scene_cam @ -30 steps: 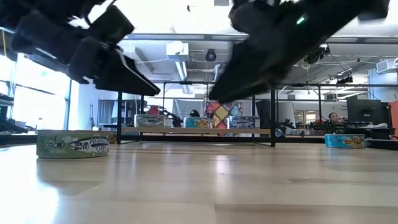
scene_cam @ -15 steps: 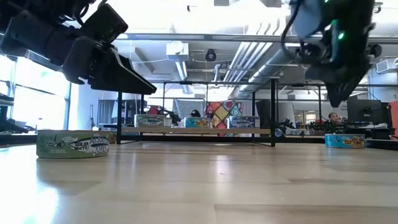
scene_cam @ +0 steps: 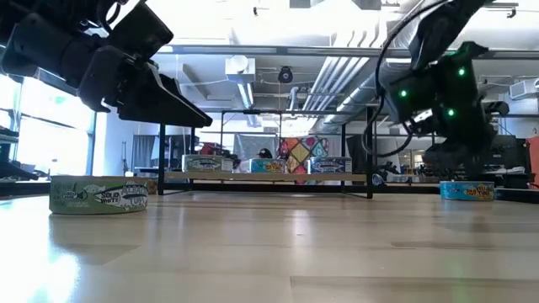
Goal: Stack canned seafood by type on shelf
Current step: Put the yellow blue tuna can on the shelf aligned with the other yellow blue tuna can
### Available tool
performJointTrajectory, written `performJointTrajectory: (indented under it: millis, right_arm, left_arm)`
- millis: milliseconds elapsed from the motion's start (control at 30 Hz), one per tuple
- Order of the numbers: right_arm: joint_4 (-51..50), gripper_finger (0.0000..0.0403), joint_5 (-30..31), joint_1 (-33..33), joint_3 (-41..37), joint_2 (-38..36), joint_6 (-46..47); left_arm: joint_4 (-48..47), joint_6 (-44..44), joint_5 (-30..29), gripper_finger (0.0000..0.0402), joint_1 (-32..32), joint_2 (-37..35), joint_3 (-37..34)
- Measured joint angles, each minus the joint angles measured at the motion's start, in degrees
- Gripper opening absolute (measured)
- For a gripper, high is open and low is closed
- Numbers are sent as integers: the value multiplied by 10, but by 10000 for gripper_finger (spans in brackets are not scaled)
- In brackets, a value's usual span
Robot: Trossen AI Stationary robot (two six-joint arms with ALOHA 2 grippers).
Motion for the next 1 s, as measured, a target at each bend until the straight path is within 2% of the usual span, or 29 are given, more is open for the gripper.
performJointTrajectory:
  millis: [233,333,467,633,733,833,1000]
  right_arm:
    - [70,2,57,-53,-28,0,-29]
    - [123,1,47,-70,-42,0,-70]
    - [121,0,14,-66,-38,-2,-79]
    - [76,0,-103,-1,11,0,-18]
    - [94,0,-194,49,43,0,25]
    - [172,0,-244,109,55,0,51]
    - [377,0,-246,206,54,24,79]
  left_arm:
    - [0,0,0,294,0,0,0]
    - [0,0,0,294,0,0,0]
    - [0,-5,1,294,-1,0,0]
    - [15,4,2,294,-16,0,0]
    - [44,5,2,294,-31,0,0]
    - [61,6,2,294,-46,0,0]
    - [78,21,1,294,-65,0,0]
